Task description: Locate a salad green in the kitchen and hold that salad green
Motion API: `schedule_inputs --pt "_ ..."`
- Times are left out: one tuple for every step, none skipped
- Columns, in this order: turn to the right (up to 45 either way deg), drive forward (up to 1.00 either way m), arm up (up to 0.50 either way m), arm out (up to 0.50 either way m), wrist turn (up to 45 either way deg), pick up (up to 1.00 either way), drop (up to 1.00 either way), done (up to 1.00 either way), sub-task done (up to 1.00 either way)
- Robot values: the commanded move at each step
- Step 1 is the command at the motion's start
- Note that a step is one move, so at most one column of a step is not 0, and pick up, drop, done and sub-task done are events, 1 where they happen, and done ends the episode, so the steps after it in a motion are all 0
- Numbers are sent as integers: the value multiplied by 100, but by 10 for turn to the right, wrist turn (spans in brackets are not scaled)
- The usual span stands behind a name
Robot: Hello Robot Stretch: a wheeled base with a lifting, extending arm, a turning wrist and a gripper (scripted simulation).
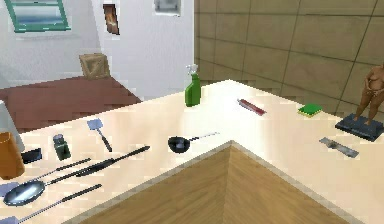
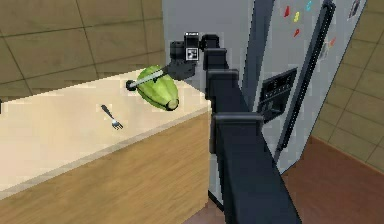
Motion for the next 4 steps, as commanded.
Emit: schedule_inputs --pt "0 0 0 0 240 0 0 0 0" --pt "0 0 -10 0 0 0 0 0 0" --pt "0 0 0 0 0 100 0 0 0" --pt "0 0 10 0 0 0 0 0 0"
